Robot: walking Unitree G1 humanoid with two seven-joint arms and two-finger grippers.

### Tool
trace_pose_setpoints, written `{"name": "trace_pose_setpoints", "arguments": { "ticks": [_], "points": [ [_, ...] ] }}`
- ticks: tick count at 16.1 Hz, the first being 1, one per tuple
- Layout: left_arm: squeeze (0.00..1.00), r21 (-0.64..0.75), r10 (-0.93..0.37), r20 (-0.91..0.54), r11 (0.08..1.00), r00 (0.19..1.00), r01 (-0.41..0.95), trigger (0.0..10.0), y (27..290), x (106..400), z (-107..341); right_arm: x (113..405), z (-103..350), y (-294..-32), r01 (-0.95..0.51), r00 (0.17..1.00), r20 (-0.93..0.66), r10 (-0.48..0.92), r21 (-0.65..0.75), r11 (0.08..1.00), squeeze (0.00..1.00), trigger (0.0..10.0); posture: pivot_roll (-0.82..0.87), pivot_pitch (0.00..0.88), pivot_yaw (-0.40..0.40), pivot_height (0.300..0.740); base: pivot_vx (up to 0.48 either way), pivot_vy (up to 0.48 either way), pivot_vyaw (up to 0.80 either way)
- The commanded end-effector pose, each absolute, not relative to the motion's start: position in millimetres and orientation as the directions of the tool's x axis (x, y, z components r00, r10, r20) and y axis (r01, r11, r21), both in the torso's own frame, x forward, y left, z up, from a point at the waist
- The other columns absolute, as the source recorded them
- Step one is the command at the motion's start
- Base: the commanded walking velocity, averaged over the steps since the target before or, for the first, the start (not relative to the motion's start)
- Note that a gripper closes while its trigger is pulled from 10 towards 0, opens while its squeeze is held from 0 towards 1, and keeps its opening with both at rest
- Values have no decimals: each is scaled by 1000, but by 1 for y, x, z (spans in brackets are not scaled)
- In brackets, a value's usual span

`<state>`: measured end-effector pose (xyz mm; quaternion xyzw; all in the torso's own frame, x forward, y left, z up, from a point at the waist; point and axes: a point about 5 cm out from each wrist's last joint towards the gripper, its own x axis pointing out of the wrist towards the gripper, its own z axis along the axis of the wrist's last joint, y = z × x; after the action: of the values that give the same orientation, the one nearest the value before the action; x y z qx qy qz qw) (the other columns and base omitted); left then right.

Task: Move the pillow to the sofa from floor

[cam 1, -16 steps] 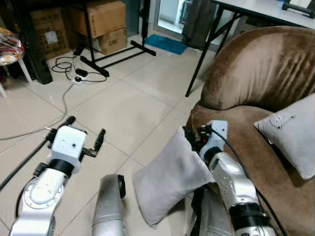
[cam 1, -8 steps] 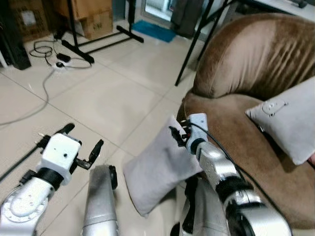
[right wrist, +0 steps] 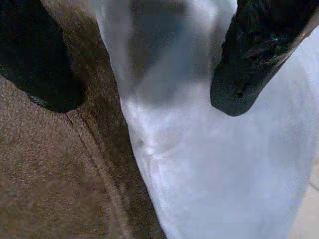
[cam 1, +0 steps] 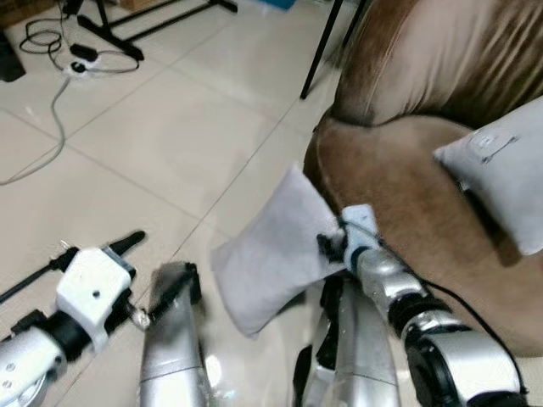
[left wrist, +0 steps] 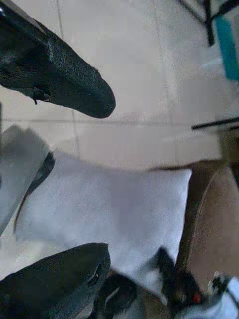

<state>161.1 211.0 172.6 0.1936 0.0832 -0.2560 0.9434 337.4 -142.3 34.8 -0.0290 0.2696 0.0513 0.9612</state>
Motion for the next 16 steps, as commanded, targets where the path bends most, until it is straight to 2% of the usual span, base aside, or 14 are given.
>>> {"name": "trace_pose_setpoints", "arguments": {
  "ticks": [1,5,7,8,16],
  "points": [
    [0,315,-467,-269,784,842,535,10000,209,156,174,329,25,-157,-49,830,-557,46,10,999,1000,10000,220,293,-142,475,0,0,0],
    [0,307,-471,-307,773,827,555,10000,211,147,178,329,24,-159,-45,837,-546,44,12,999,1000,10000,238,302,-120,475,0,0,0],
    [0,308,-464,-313,776,829,550,10000,212,146,179,330,25,-154,-61,843,-532,77,48,997,1000,10000,239,307,-120,475,0,0,0],
    [0,308,-459,-316,778,831,547,10000,212,144,179,330,27,-147,-121,853,-501,144,79,990,1000,10000,239,306,-123,475,0,0,0],
    [0,308,-459,-316,778,831,547,10000,212,144,179,330,27,-147,-121,853,-501,144,79,990,1000,10000,239,306,-123,475,0,0,0]
  ]
}}
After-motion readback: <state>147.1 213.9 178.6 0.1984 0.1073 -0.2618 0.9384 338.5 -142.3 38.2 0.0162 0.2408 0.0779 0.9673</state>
